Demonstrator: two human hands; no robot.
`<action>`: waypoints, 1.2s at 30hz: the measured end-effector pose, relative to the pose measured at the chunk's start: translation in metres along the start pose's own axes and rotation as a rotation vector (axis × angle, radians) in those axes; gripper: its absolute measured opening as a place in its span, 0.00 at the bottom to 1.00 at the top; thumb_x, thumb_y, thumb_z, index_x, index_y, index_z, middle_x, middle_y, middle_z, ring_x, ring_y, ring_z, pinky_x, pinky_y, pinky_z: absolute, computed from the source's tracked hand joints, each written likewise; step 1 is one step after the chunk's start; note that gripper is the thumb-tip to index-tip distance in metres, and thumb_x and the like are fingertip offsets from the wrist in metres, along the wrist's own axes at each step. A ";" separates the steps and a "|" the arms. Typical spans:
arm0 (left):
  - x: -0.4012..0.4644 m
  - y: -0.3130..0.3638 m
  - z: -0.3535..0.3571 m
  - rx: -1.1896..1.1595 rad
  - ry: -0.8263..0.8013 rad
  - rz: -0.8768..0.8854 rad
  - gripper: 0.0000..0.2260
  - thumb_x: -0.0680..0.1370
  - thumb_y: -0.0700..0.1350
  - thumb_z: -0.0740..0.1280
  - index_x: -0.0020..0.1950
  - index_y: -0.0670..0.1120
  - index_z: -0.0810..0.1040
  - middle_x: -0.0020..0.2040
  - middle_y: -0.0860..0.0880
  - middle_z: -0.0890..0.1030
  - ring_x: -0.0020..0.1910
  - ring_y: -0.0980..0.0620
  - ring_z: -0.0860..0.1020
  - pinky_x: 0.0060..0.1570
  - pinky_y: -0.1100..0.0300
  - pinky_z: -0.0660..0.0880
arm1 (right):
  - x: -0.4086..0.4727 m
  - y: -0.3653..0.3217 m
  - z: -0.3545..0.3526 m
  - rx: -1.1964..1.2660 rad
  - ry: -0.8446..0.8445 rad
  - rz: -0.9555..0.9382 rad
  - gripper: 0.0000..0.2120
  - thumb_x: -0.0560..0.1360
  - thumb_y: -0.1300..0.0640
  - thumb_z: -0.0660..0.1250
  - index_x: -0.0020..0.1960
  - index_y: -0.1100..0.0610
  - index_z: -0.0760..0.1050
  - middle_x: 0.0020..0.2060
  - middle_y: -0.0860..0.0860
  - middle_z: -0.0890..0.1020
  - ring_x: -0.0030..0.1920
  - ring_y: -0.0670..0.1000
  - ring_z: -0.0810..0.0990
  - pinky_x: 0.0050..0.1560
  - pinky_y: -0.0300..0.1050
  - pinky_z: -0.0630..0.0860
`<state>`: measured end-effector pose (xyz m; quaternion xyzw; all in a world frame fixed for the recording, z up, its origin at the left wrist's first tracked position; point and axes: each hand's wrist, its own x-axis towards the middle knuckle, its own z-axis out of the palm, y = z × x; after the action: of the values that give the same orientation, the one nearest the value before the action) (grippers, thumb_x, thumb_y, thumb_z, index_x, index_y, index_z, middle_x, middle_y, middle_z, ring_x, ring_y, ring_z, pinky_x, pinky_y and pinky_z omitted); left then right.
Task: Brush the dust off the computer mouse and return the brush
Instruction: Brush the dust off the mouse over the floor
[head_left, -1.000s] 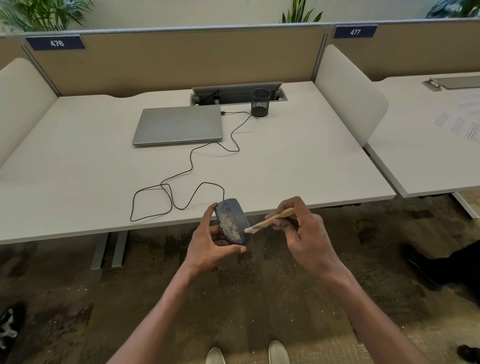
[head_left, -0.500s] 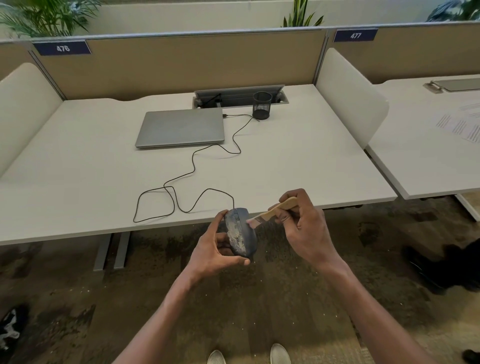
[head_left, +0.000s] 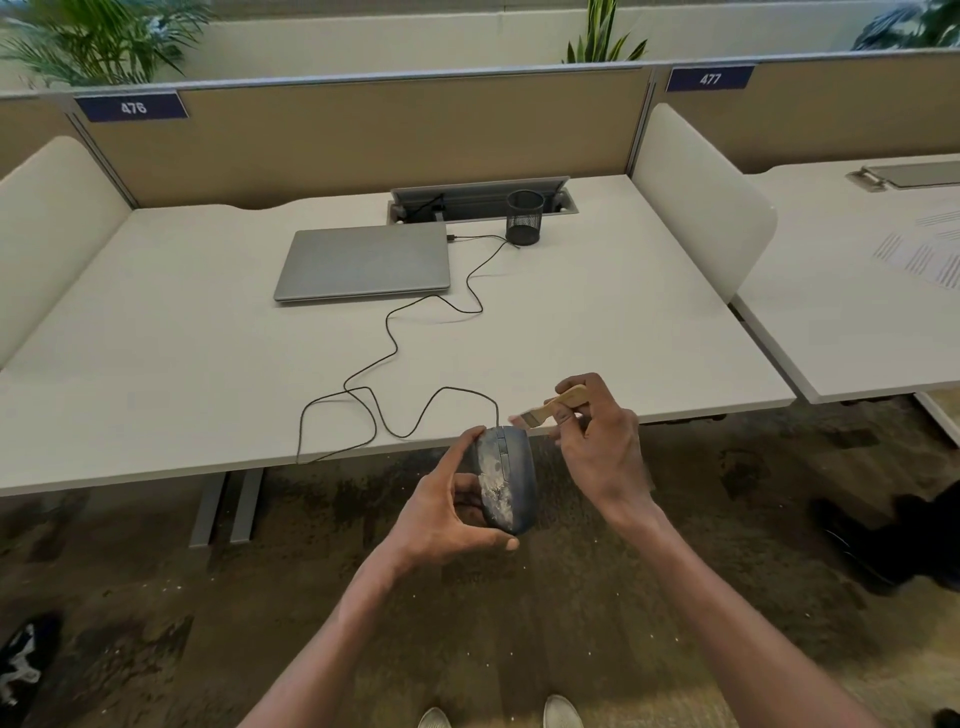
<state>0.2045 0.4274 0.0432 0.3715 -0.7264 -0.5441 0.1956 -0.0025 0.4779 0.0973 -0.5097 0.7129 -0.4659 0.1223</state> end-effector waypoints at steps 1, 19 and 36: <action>0.000 0.002 0.001 0.002 0.001 0.003 0.53 0.60 0.52 0.85 0.68 0.80 0.51 0.55 0.58 0.82 0.55 0.67 0.80 0.50 0.79 0.73 | 0.001 0.000 0.003 0.000 0.001 0.017 0.09 0.81 0.60 0.68 0.60 0.55 0.73 0.48 0.48 0.84 0.43 0.52 0.86 0.42 0.57 0.84; -0.002 0.009 0.002 -0.084 -0.107 -0.010 0.58 0.61 0.45 0.85 0.79 0.66 0.51 0.54 0.49 0.86 0.55 0.52 0.84 0.56 0.58 0.81 | 0.016 0.016 0.051 0.128 -0.006 0.272 0.07 0.78 0.62 0.70 0.52 0.52 0.76 0.42 0.40 0.80 0.45 0.45 0.81 0.43 0.36 0.76; -0.020 0.014 0.067 -0.127 0.464 0.015 0.42 0.62 0.51 0.84 0.72 0.44 0.71 0.65 0.48 0.77 0.65 0.54 0.78 0.61 0.55 0.80 | 0.014 0.019 0.056 0.028 0.267 0.508 0.05 0.80 0.60 0.66 0.55 0.58 0.73 0.41 0.50 0.77 0.41 0.53 0.78 0.39 0.52 0.79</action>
<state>0.1669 0.4876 0.0366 0.4683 -0.6289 -0.4873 0.3844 0.0159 0.4368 0.0571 -0.2471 0.8209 -0.4932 0.1474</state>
